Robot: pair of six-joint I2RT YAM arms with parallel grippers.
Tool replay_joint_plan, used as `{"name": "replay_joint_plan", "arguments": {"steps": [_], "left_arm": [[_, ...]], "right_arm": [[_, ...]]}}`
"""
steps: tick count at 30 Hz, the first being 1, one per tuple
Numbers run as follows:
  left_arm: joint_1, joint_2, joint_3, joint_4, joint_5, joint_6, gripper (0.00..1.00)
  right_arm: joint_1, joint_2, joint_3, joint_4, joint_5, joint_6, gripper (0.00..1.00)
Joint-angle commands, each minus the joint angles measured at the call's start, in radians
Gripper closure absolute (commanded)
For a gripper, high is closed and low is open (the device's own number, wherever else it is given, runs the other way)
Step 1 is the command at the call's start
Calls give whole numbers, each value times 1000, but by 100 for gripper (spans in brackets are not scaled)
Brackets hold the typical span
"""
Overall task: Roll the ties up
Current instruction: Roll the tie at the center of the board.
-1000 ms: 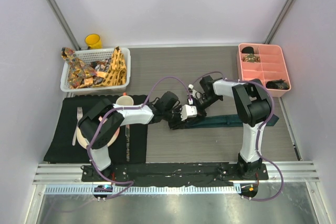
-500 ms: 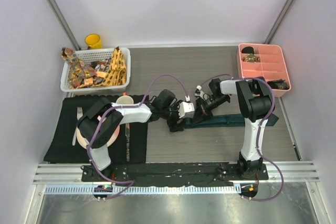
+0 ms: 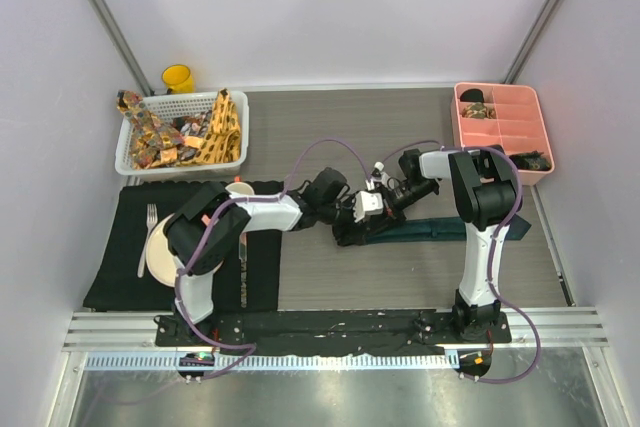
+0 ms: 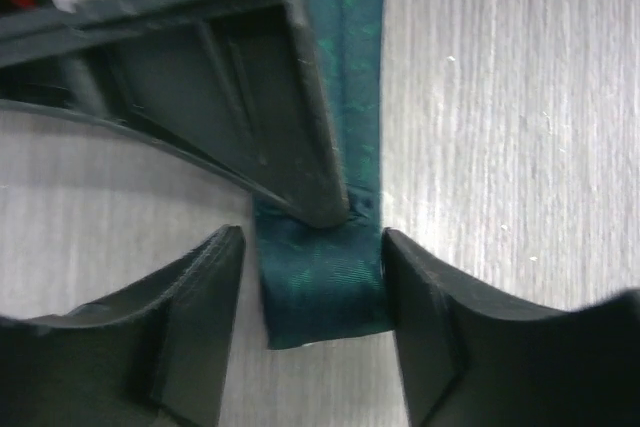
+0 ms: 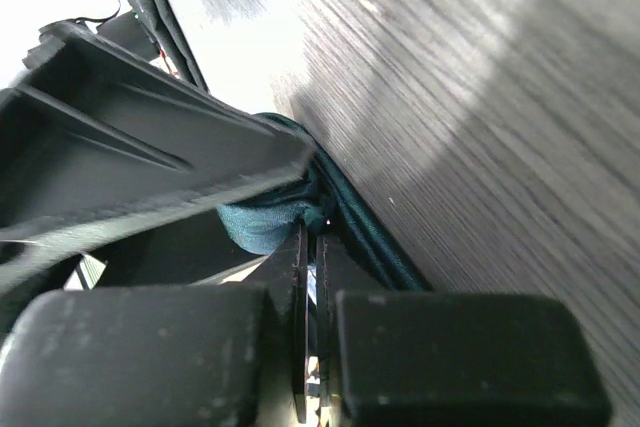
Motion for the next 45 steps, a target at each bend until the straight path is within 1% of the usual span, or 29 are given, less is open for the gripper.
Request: {"name": "replay_joint_plan", "arguments": {"steps": [1,4,6,7,9,10,11,12,13,14,15,18,22,23,28,31,32,33,34,35,37,38,39,41,42,45], "left_arm": [[-7,0,5,-37,4,3,48],[-5,-37,-45,-74,-33,41,59],[-5,-59,-69,-93,-45,73,58],[-4,-63,-84,-112,-55,80,55],[-5,-68,-96,-123,-62,94,54],[-5,-68,-108,-123,-70,97,58],[-5,-71,-113,-123,-73,98,61],[-5,-73,-116,-123,-76,100,64],[-5,-76,-121,-122,-82,107,67],[-5,-76,-124,-119,-84,110,68],[-5,-76,-124,-119,-84,114,69],[-7,-71,-125,-117,-92,126,70],[-13,-62,-124,-117,-104,138,69],[-16,-62,-122,-117,-108,140,69],[-22,-54,-109,-126,-127,141,64],[-22,-47,-99,-126,-139,141,62],[-22,-45,-96,-126,-142,141,62],[-22,-43,-92,-126,-145,140,61],[-22,-45,-90,-149,-151,138,60],[-22,-46,-89,-149,-153,134,58],[-15,-62,-92,-142,-139,114,48],[-10,-68,-93,-136,-128,101,45],[-4,-83,-96,-136,-122,89,37],[13,-97,-101,-94,-93,60,31],[18,-105,-109,-67,-84,52,26],[22,-129,-133,-3,-50,28,21]], "right_arm": [[-9,22,-27,97,216,51,99],[-5,4,-36,109,203,51,99],[1,-11,-39,117,199,51,99],[4,-25,-39,123,193,51,99],[14,-34,-40,125,187,51,98],[17,-36,-37,113,181,51,94],[17,-43,-33,102,160,51,82],[17,-48,-24,94,150,42,75],[17,-57,-21,76,144,39,71],[17,-83,-16,68,126,33,67],[17,-96,-7,59,115,31,59],[20,-143,10,27,59,36,53],[63,-166,12,31,38,52,53],[73,-165,7,36,40,92,53],[104,-104,-2,67,87,115,56],[103,-67,7,48,112,85,66],[101,-60,10,45,117,80,79],[98,-57,9,45,124,74,89],[96,-54,9,45,138,71,97],[89,-53,7,45,147,66,99],[78,-48,4,37,164,59,99],[63,-41,4,33,190,25,99],[55,-37,4,27,204,10,99],[40,-30,-2,13,244,-38,99],[24,-22,-5,11,274,-52,99],[6,-8,-8,10,319,-72,99]]}}
